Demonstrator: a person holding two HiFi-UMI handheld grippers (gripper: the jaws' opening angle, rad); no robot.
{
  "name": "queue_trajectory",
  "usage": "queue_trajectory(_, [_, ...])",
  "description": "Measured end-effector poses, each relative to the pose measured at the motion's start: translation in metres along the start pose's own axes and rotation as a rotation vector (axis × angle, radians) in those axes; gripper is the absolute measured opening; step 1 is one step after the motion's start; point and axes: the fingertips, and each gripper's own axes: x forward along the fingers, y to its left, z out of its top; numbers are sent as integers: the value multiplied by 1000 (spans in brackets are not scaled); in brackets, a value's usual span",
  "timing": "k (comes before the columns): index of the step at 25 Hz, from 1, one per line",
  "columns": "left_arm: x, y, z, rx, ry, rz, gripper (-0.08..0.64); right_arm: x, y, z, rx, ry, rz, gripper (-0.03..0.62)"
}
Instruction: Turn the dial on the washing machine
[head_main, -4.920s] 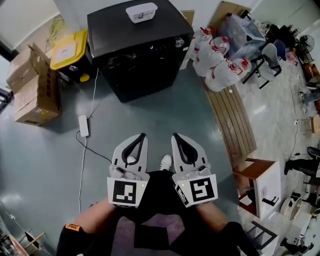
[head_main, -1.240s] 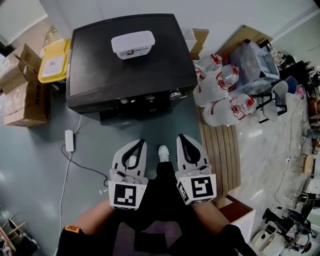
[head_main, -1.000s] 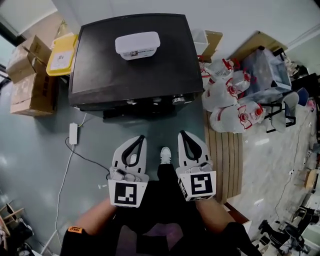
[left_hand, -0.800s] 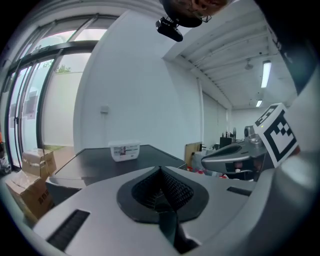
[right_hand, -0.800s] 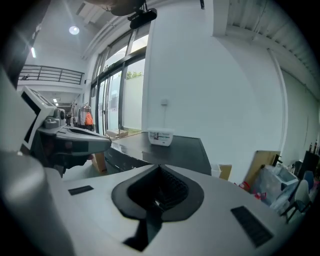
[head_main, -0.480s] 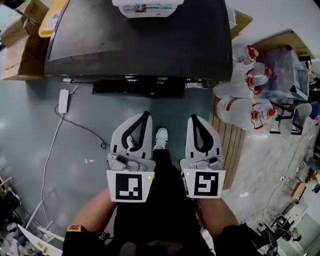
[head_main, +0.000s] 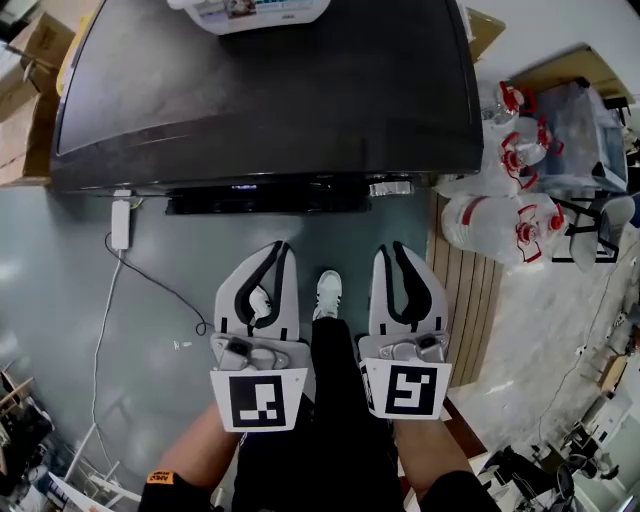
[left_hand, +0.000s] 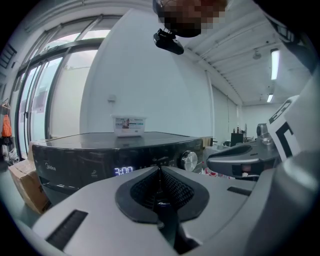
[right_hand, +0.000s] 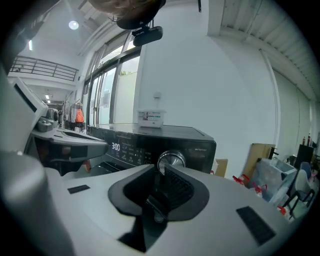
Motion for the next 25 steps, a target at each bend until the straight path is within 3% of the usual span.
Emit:
queue_trajectory(3, [5,3,-6,1,4,17,38,8,-5,-7,18,0,-16,130])
queue_trajectory(5, [6,6,-9,3,6,21,141,12,-6,-8,23,-6,-25,202])
queue_trajectory(8, [8,10,-12,13,7,30,209,17,-7,-3,12,-34,-40,261])
queue_trajectory(13, [12,21,-14,16,3,49,294,24,-10,-1,-21,-44,-46,310])
queue_trajectory(25, [14,38,-12,43,-7,94,304,49,-24,-8,-146,-27,-68,321])
